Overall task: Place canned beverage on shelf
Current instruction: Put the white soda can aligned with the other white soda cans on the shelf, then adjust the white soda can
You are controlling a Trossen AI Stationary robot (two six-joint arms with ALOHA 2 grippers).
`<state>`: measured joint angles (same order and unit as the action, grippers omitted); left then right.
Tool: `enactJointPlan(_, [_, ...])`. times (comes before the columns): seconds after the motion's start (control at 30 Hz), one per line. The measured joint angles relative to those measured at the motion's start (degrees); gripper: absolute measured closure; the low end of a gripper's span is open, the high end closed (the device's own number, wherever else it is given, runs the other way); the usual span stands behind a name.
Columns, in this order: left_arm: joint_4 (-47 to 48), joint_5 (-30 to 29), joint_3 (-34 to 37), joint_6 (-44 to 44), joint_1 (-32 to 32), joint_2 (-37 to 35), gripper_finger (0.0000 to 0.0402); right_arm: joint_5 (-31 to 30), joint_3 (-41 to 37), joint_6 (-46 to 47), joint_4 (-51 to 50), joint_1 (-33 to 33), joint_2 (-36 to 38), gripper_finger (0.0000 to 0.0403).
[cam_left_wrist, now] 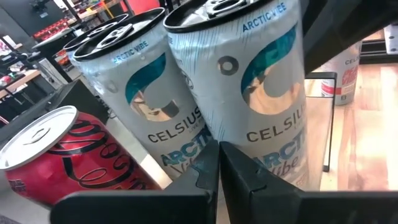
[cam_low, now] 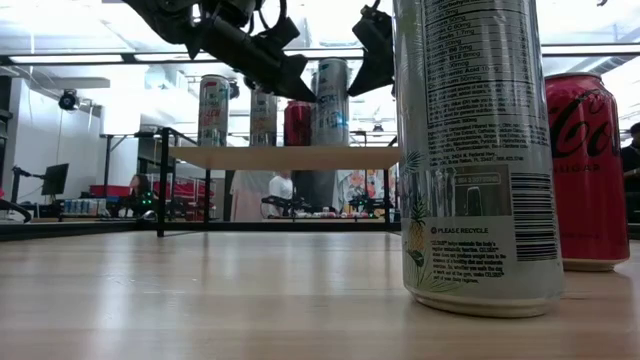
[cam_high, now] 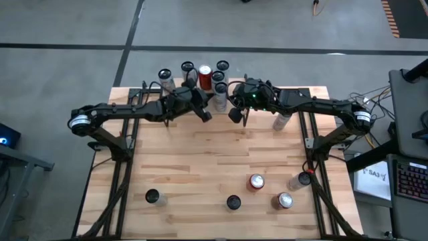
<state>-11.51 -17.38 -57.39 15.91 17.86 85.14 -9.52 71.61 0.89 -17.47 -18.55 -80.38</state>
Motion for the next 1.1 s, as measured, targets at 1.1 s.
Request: enactJointPlan(1.1, [-3.31, -13.40, 0.01, 6.27, 0.23, 1.92, 0.0402, -4.07, 0.09, -1.65, -0.02, -0.24, 0.00, 0.0390])
